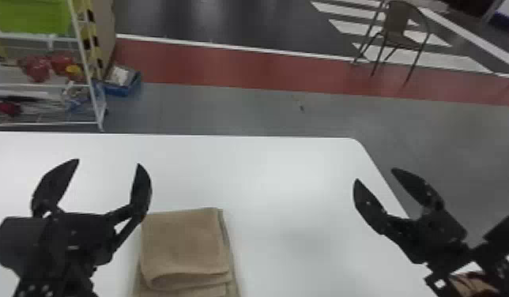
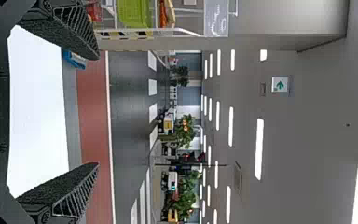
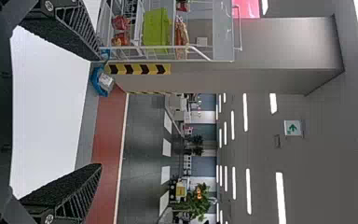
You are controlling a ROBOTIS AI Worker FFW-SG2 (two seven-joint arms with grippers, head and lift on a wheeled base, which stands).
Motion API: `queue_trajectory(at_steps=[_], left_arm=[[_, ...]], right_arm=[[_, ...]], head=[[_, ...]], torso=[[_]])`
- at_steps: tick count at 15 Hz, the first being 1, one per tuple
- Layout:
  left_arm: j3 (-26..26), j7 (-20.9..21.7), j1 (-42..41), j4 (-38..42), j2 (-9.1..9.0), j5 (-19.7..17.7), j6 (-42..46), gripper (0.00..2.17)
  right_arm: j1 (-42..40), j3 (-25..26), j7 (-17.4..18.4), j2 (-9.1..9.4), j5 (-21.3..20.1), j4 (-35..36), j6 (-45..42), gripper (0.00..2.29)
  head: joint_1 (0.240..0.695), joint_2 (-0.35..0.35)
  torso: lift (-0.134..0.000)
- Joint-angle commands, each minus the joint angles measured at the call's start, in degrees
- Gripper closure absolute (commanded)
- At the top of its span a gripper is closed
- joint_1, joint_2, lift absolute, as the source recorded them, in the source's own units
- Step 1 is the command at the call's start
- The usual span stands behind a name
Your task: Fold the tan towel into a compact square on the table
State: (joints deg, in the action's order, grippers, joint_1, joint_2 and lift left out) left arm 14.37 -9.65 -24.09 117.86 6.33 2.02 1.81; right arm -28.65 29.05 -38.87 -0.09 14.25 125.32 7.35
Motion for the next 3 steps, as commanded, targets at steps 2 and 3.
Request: queue_trajectory(at_steps=[2, 3], left_arm=[[0.66, -0.02, 0.01, 0.17, 0.0, 0.09, -0.19, 0.09], [0.75, -0.02, 0.01, 0.17, 0.0, 0.09, -0.19, 0.09]], right_arm=[[-0.27, 0.13, 0.02, 0.14, -0.01, 0.02, 0.0, 0.08], [-0.36, 0.13, 0.02, 0.14, -0.01, 0.19, 0.0, 0.08]], head=[[0.695, -0.26], [0.695, -0.262]], torso=[[-0.123], [-0.123]])
